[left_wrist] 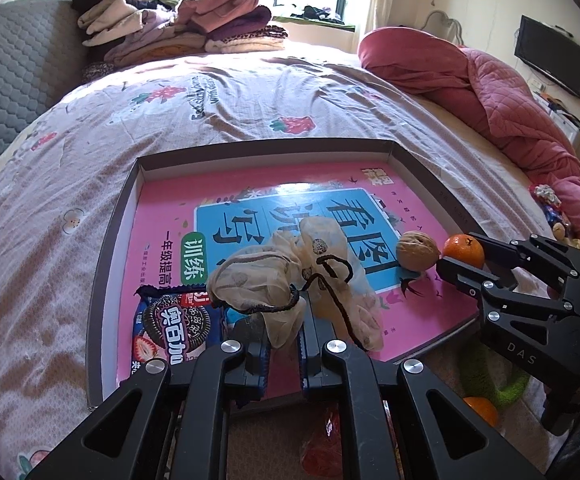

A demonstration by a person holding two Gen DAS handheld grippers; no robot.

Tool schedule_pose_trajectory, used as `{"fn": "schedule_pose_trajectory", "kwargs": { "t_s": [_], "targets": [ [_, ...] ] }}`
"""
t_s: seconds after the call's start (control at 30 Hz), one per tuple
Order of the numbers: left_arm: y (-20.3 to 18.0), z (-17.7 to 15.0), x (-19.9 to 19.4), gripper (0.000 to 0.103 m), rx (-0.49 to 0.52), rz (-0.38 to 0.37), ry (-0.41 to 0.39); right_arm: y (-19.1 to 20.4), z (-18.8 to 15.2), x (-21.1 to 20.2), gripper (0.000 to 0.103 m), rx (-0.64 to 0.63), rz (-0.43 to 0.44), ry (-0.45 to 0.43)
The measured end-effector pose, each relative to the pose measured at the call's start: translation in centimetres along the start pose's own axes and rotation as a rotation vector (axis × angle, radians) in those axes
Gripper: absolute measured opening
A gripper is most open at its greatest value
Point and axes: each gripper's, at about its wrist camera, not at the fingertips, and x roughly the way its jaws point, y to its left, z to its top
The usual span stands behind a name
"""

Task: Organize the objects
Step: 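Lower the mesh bag with the left tool while the right tool lowers the orange into the tray, then open the left tool to release the mesh bag while the right tool releases the orange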

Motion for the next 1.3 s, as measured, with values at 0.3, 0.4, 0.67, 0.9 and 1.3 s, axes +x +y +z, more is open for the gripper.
{"fn": "schedule_pose_trajectory", "kwargs": {
  "t_s": [0.3,0.4,0.67,0.9,1.3],
  "targets": [
    [-0.4,-0.2,0.3,0.013,0.02,-0.001,0.018,0.0,0.0,0.2,0.039,0.002,0.0,0.002],
    [-0.5,-0.3,0.3,0.013,0.025,-0.004,0.021,0.0,0.0,0.2,0.039,0.002,0.001,0.003],
    [-0.6,-0.1,0.0,0.016,0.029,0.001,0.013,-0.3,-0.1,0.1,0.039,0.026,0.002,0.002],
    [-0.5,0.1,-0.3,0.025,0.025,0.014,0.005,-0.7,0.3,-0.4,0.047,0.047,-0.004,-0.013],
    [-0.7,0.5,-1.7,0.055,0.017,0.009,-0.04,-1.5,0.8,-2.0,0.048,0.081,-0.006,-0.056]
  ]
}}
